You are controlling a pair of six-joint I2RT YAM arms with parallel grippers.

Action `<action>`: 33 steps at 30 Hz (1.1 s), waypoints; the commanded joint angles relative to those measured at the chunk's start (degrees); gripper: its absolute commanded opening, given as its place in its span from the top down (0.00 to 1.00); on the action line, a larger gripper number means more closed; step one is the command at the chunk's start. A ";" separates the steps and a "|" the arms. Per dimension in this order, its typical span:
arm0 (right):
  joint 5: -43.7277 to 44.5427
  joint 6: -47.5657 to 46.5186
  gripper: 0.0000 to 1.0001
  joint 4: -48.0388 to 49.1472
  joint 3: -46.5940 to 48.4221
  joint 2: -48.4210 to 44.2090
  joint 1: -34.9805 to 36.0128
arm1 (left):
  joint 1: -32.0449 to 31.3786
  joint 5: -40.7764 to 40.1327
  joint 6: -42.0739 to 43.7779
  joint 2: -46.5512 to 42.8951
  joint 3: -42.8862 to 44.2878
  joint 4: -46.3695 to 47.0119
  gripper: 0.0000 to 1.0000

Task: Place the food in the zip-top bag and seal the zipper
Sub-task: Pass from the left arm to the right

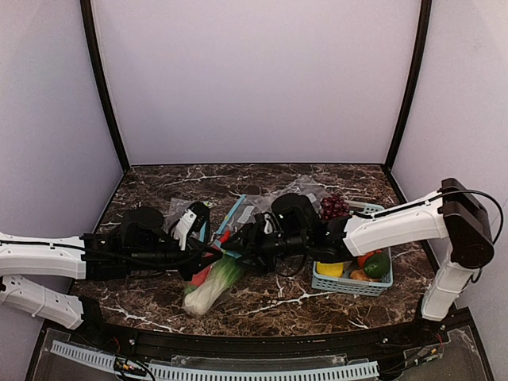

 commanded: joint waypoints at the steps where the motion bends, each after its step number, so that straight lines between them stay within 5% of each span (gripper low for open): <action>1: -0.30 2.13 0.42 0.07 1.83 2.51 0.77 | -0.03 -0.26 2.64 -0.03 1.63 3.22 0.99; 9: 1.72 -0.57 0.65 -1.41 5.25 4.61 0.54 | -0.03 6.27 2.32 0.76 1.16 3.79 0.99; 16: 2.49 -4.13 0.97 -3.21 6.20 3.81 0.60 | -0.16 9.30 1.03 1.32 1.45 2.20 0.99; 18: 3.99 -8.49 1.00 -5.17 7.25 2.60 0.75 | -0.10 9.84 -0.24 1.25 1.93 1.58 0.92; 24: 6.64 -28.11 1.00 -11.20 11.70 -0.57 0.64 | 0.14 3.79 -6.25 -2.23 7.26 -8.51 0.32; 28: 3.23 -40.41 1.00 -11.98 12.37 -1.94 0.06 | 1.27 1.06 -9.69 -4.97 12.77 -17.61 0.14; 33: 3.07 -54.94 1.00 -12.87 10.20 -5.68 0.15 | 6.28 -0.22 -12.93 -7.07 18.12 -26.98 0.04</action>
